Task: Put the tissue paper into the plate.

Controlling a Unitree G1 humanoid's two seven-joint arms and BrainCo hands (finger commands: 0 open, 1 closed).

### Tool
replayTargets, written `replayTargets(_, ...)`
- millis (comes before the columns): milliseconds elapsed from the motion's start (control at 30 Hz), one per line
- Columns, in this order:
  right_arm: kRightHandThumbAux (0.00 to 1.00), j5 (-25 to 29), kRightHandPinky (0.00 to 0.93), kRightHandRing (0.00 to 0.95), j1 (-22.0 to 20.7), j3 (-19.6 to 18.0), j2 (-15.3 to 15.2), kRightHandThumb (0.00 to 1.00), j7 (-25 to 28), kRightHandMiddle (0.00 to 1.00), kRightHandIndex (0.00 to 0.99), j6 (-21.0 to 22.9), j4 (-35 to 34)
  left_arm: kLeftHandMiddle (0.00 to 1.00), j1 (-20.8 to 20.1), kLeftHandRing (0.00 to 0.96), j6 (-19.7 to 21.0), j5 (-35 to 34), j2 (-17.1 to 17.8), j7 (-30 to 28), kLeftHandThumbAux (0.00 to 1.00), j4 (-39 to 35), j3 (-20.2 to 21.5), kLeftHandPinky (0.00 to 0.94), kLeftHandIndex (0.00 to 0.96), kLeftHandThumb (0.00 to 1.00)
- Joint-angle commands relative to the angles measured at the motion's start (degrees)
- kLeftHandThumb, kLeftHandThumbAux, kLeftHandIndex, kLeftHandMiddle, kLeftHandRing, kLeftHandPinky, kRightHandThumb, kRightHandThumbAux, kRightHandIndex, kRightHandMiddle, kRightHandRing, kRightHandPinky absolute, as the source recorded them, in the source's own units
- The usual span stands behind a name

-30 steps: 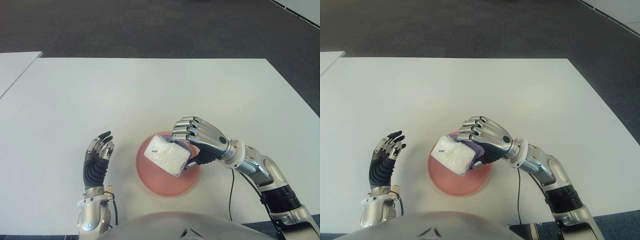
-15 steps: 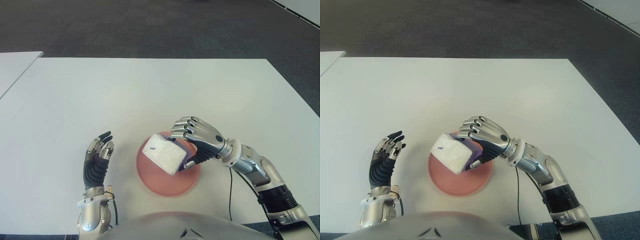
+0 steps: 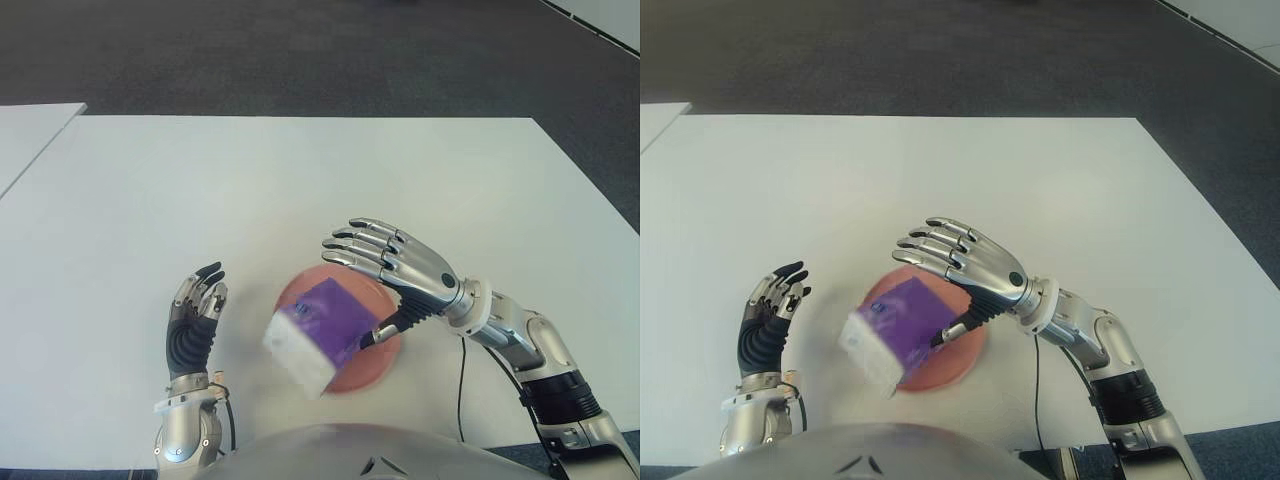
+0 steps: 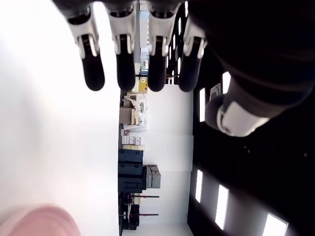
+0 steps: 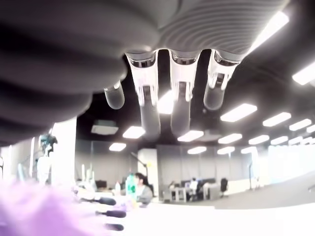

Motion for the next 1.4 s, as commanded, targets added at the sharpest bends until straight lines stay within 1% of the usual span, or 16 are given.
replayTargets(33,0.378,-1.5,0.006,0.0,0.4,0.0,-0.6,0.123,-1.5,0.0,0.0,-0.5,1.0,0.228,0.7,0.234,0.0,0.2,-1.1,0.5,0.585,0.3,-0.1,0.261,0.266,0.291)
replayTargets(300,0.369,-1.3,0.0,0.0,0.3,0.5,-1.5,0.126,-1.3,0.0,0.0,0.1,1.2,0.231,0.8,0.234,-0.2,0.3,-1.2,0.5,0.593,0.2,-0.3,0.272,0.275,0.302)
replayTargets(433,0.36,-0.2,0.006,0.0,0.3,0.9,-2.0,0.135,0.3,0.0,0.0,0.9,1.3,0.231,0.8,0.239,-0.5,0.2,-1.3,0.5,0.594,0.4,-0.3,0.282,0.275,0.305)
replayTargets(667,0.353,0.6,0.014,0.0,0.4,0.9,-2.1,0.148,1.5,0.0,0.0,1.4,1.0,0.233,0.8,0.243,-0.3,0.5,-1.4,0.9,0.596,0.3,-0.3,0.282,0.27,0.299)
replayTargets(933,0.333,2.9,0.005,0.0,0.3,1.4,-2.5,0.145,5.0,0.0,0.0,2.2,0.9,0.228,0.8,0.244,-0.2,0.3,-1.4,0.9,0.598,0.2,-0.3,0.288,0.256,0.289)
replayTargets(1233,0.329,3.0,0.01,0.0,0.0,1.3,-1.9,0.141,5.2,0.0,0.0,2.2,1.2,0.229,0.5,0.249,-0.4,0.2,-1.4,0.8,0.608,0.5,-0.1,0.295,0.264,0.299)
replayTargets(1400,0.33,2.8,0.044,0.0,-1.1,1.4,-1.2,0.162,4.6,0.0,0.0,2.4,2.4,0.23,0.4,0.246,-0.3,0.4,-1.2,0.7,0.609,0.5,0.0,0.283,0.263,0.299)
